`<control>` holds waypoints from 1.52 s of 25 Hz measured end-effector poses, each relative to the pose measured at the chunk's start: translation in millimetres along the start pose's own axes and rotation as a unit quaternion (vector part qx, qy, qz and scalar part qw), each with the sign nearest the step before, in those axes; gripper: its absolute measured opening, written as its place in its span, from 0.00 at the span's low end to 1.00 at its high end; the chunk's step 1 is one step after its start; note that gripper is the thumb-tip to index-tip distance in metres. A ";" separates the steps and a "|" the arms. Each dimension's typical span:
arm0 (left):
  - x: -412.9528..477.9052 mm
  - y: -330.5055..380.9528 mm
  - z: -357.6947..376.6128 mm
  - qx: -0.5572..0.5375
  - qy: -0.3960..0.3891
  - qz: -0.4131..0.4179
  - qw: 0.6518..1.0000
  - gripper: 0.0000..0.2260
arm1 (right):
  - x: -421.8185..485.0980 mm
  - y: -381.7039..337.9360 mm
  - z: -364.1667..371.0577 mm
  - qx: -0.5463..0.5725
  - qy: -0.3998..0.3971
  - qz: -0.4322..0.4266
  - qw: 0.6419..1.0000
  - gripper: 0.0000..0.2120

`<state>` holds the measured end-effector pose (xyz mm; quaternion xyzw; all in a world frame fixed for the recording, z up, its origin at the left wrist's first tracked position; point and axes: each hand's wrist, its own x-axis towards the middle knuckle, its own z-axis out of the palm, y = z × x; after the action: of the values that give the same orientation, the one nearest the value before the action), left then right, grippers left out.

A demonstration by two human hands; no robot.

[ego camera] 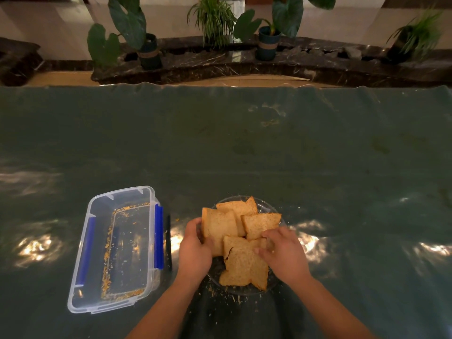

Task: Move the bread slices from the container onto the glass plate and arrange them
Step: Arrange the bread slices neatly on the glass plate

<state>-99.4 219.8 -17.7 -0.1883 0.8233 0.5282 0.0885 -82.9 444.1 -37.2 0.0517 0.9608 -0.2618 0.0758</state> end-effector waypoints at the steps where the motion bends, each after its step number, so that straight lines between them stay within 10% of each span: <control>1: 1.1 1.8 -4.7 -0.007 0.022 0.009 1.000 0.20 | 0.3 0.0 0.3 -0.003 0.001 0.000 1.000 0.19; 12: -9.3 -3.3 -21.8 -0.249 0.005 -0.065 0.966 0.21 | 0.9 -4.3 6.4 -0.005 0.014 -0.061 0.998 0.14; 25: -9.4 -24.7 2.9 -0.055 -0.033 -0.075 0.995 0.24 | 15.5 13.5 -13.0 -0.040 0.050 0.075 0.995 0.21; 33: -7.4 -23.5 2.2 -0.068 -0.036 -0.093 0.993 0.24 | 37.1 -2.0 -15.6 0.213 -0.044 0.234 0.948 0.13; 38: -8.7 -23.0 1.7 -0.056 -0.033 -0.088 0.994 0.24 | 28.5 -9.5 -24.0 0.219 0.010 0.149 0.964 0.08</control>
<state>-82.3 214.6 -34.6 -0.2466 0.7695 0.5693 0.1513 -115.1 449.9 -17.0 0.2123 0.8620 -0.4511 0.0916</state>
